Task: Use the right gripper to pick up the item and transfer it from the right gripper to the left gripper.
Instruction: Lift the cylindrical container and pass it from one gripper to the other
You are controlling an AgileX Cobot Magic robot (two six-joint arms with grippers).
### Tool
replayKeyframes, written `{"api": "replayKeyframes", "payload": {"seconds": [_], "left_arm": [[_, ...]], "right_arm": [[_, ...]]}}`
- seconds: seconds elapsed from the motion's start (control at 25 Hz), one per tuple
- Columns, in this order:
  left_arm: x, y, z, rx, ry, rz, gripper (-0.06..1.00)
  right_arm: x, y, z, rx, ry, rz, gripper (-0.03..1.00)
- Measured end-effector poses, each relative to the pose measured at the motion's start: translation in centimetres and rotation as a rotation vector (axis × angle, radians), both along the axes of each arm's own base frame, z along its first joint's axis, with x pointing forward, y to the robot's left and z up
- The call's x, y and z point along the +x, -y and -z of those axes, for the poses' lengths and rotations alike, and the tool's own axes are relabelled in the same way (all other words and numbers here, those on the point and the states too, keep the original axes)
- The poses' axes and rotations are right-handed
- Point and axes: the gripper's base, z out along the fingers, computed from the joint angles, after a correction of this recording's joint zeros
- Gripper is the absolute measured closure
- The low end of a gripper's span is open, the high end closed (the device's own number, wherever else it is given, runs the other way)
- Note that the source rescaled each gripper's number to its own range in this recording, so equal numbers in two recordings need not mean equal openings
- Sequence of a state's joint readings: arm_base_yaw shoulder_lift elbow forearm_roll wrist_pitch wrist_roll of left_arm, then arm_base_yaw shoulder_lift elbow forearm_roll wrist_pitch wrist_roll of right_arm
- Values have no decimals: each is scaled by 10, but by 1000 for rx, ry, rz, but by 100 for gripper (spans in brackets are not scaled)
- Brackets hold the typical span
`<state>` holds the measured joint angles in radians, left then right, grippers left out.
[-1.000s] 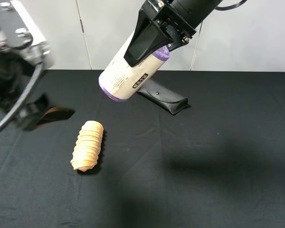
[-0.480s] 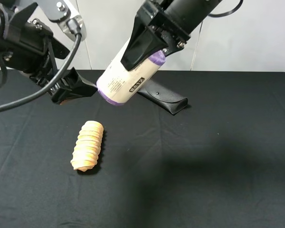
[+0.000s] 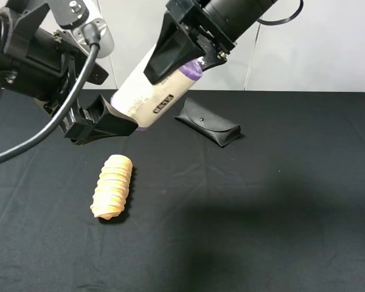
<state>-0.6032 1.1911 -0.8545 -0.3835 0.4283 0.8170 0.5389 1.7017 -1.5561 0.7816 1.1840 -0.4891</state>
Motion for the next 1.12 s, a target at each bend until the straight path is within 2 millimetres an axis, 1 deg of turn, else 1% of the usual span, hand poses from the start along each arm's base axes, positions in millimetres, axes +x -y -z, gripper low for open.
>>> {"api": "replayKeyframes", "payload": {"seconds": [0.36,0.6,0.88,1.12], "left_arm": [[1,0,-1,-3,22,3,-2],[4,1,-3,-15,49,-9,-2],[17,9,15,10,20,-24,-2],[19,10,14,16,50,-14,0]], "right_arm": [[-4,-4,-5,73,-47,-12,90],[-5,-5,-7,90,-58,-23,90],[-5,-5,-7,91,-54,-22,90],[-4,-5,-7,93,-49,-18,90]]}}
